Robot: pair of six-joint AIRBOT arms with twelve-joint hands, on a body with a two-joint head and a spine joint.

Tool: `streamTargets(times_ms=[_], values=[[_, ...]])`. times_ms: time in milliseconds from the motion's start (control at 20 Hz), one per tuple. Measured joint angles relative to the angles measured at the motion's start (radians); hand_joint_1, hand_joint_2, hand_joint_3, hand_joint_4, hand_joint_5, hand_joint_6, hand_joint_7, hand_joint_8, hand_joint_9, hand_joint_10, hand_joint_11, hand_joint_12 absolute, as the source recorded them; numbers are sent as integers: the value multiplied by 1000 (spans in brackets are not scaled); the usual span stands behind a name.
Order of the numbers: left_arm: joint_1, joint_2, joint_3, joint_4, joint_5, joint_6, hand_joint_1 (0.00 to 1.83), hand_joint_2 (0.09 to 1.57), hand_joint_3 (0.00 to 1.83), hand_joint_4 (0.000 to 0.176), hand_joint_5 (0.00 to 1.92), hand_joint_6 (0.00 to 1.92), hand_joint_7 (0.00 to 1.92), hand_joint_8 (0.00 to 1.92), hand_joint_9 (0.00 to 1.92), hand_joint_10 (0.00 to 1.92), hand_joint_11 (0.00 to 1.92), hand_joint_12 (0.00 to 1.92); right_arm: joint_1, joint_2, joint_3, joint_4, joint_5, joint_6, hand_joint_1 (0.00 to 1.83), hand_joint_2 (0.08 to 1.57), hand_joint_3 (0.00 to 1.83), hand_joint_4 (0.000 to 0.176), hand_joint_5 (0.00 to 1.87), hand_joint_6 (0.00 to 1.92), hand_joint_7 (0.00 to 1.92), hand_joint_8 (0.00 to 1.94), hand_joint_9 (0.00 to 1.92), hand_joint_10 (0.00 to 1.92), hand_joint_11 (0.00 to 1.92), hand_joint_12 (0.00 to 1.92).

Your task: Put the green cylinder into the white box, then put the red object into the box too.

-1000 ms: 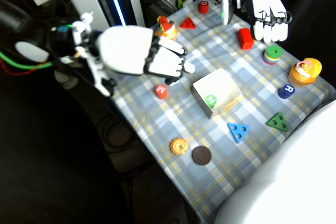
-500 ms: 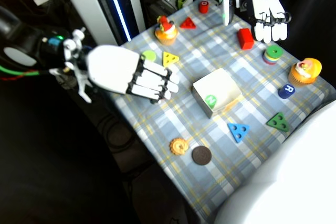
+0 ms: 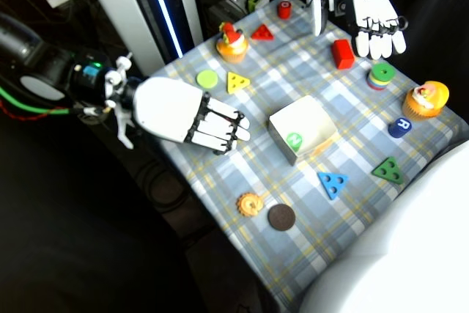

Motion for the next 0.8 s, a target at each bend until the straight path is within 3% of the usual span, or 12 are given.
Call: streamTargets(times_ms=[100,150,200,250,300,400,450,550,700,750,800], values=[[0,0,0,0,0,0,414,1423,0,63,215,3,230,4,81,206,0,77,4,-12,6,2,-11,0,1019,1181,0,0,417,612,552,397,187,1160,0,1727],[0,0,0,0,0,0,416,1423,0,63,216,3,231,4,82,207,0,83,5,-17,11,2,-13,0,1124,1223,3,0,673,1166,735,1169,301,1324,65,1861],[0,0,0,1,-1,0,418,1424,0,67,216,3,228,2,79,207,0,84,12,-23,15,2,-19,0,1170,1218,0,0,754,1189,810,1353,409,1441,141,1898],[0,0,0,0,-1,0,408,1428,1,62,217,3,228,2,76,209,0,78,18,-24,16,2,-22,0,1185,1208,0,0,799,1160,832,1379,454,1507,141,1916],[0,0,0,0,-2,0,411,1429,2,60,218,3,229,2,77,211,0,78,25,-24,18,-3,-25,0,1173,1222,3,0,747,1264,821,1379,458,1514,114,1920],[6,0,0,-3,-9,0,412,1429,1,68,211,0,222,0,67,209,0,78,45,-24,19,-12,-26,0,1174,1235,1,0,723,1279,810,1431,514,1597,218,1921],[7,0,-2,-6,-8,0,412,1427,0,60,219,4,229,3,74,213,0,80,58,-20,17,-21,-24,0,1196,1237,1,0,727,1213,807,1507,514,1712,265,1921],[12,0,-2,-8,-13,0,449,1423,0,47,227,2,237,2,77,227,0,210,81,5,-3,-44,-1,0,1180,1259,4,0,691,1262,765,1578,475,1807,328,1921],[38,0,-9,-27,-25,-6,406,1426,2,74,207,0,215,0,50,261,0,380,146,15,-11,-85,52,0,1173,1246,0,0,722,1258,785,1498,510,1726,392,1921],[46,0,-9,-31,-26,-14,440,1420,0,72,214,3,224,2,47,287,0,431,169,14,-8,-104,55,0,1174,1243,0,0,712,1271,802,1472,539,1709,411,1921],[50,0,-9,-42,-25,-15,467,1415,0,55,231,5,238,3,44,343,0,494,195,5,0,-120,56,1,1177,1237,0,0,723,1255,812,1455,525,1696,357,1921]])
